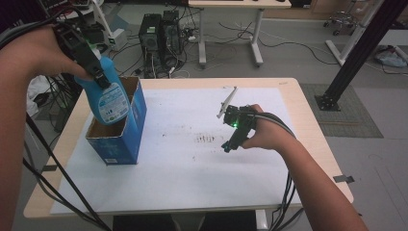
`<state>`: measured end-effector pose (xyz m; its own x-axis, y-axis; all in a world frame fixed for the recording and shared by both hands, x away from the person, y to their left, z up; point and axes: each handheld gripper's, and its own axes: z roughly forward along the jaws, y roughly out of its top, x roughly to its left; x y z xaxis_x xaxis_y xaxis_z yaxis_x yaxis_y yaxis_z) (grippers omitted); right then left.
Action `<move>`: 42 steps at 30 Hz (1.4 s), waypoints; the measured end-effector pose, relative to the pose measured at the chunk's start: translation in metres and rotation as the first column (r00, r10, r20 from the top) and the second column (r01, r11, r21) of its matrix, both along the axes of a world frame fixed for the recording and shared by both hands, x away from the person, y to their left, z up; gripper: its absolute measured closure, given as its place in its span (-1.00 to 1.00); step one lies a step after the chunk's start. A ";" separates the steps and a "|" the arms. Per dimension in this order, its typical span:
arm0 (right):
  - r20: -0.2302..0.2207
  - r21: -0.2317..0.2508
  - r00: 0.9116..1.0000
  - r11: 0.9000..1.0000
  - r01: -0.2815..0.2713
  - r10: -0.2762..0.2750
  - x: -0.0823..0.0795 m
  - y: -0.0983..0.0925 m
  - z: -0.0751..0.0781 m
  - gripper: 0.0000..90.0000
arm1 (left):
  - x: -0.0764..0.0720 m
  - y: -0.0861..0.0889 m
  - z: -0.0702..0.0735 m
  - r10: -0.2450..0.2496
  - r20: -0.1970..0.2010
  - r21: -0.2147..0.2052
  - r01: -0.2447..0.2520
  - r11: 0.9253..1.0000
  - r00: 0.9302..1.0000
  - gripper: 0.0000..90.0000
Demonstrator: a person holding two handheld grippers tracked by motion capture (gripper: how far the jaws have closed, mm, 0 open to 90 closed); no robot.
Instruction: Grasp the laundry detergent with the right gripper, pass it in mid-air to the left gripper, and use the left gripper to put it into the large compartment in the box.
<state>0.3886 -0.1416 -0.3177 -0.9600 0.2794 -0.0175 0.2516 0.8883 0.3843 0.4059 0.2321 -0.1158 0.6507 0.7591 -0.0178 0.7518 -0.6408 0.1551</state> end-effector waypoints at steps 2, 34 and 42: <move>-0.002 -0.005 1.000 1.000 0.002 -0.002 0.001 0.001 -0.001 -0.77 | 0.003 0.005 -0.003 0.015 -0.002 0.010 -0.015 1.000 1.000 -0.12; -0.007 -0.029 1.000 1.000 0.009 -0.009 0.000 0.006 -0.010 -0.77 | 0.025 0.020 -0.138 -0.068 -0.069 0.036 0.071 0.997 0.995 -0.12; -0.004 -0.028 1.000 1.000 0.005 -0.005 0.000 0.007 -0.012 -0.77 | 0.029 0.016 -0.166 -0.106 -0.082 0.065 0.111 0.992 0.991 -0.12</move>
